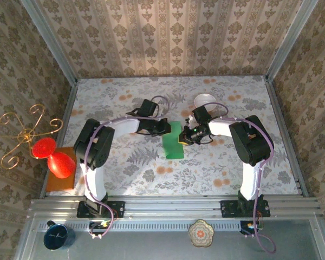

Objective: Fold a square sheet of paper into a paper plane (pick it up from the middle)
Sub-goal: First fold the square sheet of paper in half at the center of the table.

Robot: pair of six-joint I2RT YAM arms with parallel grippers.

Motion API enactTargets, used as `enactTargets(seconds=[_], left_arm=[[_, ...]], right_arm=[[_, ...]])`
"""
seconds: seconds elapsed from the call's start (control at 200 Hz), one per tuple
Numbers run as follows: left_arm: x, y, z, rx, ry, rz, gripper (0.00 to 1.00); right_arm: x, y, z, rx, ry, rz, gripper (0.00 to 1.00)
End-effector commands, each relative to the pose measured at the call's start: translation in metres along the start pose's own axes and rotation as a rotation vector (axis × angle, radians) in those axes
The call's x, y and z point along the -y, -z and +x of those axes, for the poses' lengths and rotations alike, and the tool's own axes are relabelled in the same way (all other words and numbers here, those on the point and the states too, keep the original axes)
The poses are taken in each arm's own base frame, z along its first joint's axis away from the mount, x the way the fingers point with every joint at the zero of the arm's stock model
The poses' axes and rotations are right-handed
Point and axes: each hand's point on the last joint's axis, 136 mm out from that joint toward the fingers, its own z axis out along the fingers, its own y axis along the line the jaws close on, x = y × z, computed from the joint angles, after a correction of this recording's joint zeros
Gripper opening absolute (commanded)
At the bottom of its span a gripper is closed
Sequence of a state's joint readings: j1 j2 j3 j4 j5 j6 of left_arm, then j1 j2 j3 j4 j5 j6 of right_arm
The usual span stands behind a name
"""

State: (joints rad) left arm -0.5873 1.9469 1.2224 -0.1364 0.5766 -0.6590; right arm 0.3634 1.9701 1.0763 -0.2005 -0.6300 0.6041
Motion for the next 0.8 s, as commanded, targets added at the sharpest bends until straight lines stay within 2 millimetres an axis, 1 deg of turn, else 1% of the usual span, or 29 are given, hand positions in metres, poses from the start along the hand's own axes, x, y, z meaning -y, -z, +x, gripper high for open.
enactTargets(seconds=[0.0, 0.055, 0.165, 0.275, 0.38, 0.405, 0.415, 0.43, 0.555, 0.61, 0.67, 0.73, 0.795], left_arm=[[-0.005, -0.019, -0.004, -0.025, 0.030, 0.002, 0.05], [-0.011, -0.025, -0.004, -0.035, 0.034, -0.005, 0.05], [-0.029, -0.030, -0.006, -0.046, 0.061, -0.023, 0.05], [-0.054, -0.027, -0.010, -0.037, 0.097, -0.042, 0.05], [-0.079, -0.014, -0.015, -0.017, 0.134, -0.061, 0.05], [-0.081, -0.013, -0.013, -0.019, 0.129, -0.064, 0.05], [-0.088, -0.007, -0.018, -0.006, 0.143, -0.068, 0.05], [-0.093, -0.003, -0.021, 0.002, 0.148, -0.069, 0.05], [-0.112, 0.020, -0.032, 0.035, 0.162, -0.083, 0.05], [-0.112, 0.030, -0.038, 0.052, 0.161, -0.082, 0.05], [-0.103, 0.038, -0.043, 0.071, 0.142, -0.077, 0.05], [-0.083, 0.044, -0.048, 0.087, 0.108, -0.050, 0.05], [-0.059, 0.043, -0.048, 0.094, 0.065, -0.019, 0.05]], right_arm=[[0.112, -0.016, 0.044, -0.090, -0.166, 0.388, 0.09], [0.113, -0.016, 0.044, -0.092, -0.166, 0.390, 0.09], [0.114, -0.016, 0.044, -0.092, -0.167, 0.393, 0.09], [0.117, -0.016, 0.045, -0.093, -0.169, 0.402, 0.09], [0.120, -0.016, 0.046, -0.092, -0.170, 0.412, 0.09], [0.120, -0.016, 0.047, -0.094, -0.170, 0.414, 0.09], [0.121, -0.016, 0.047, -0.094, -0.171, 0.415, 0.09], [0.121, -0.016, 0.046, -0.092, -0.170, 0.417, 0.09], [0.123, -0.016, 0.047, -0.090, -0.171, 0.421, 0.09], [0.124, -0.017, 0.047, -0.092, -0.171, 0.420, 0.09], [0.123, -0.017, 0.047, -0.090, -0.172, 0.417, 0.09], [0.122, -0.016, 0.046, -0.089, -0.172, 0.417, 0.09], [0.122, -0.016, 0.047, -0.091, -0.172, 0.418, 0.09]])
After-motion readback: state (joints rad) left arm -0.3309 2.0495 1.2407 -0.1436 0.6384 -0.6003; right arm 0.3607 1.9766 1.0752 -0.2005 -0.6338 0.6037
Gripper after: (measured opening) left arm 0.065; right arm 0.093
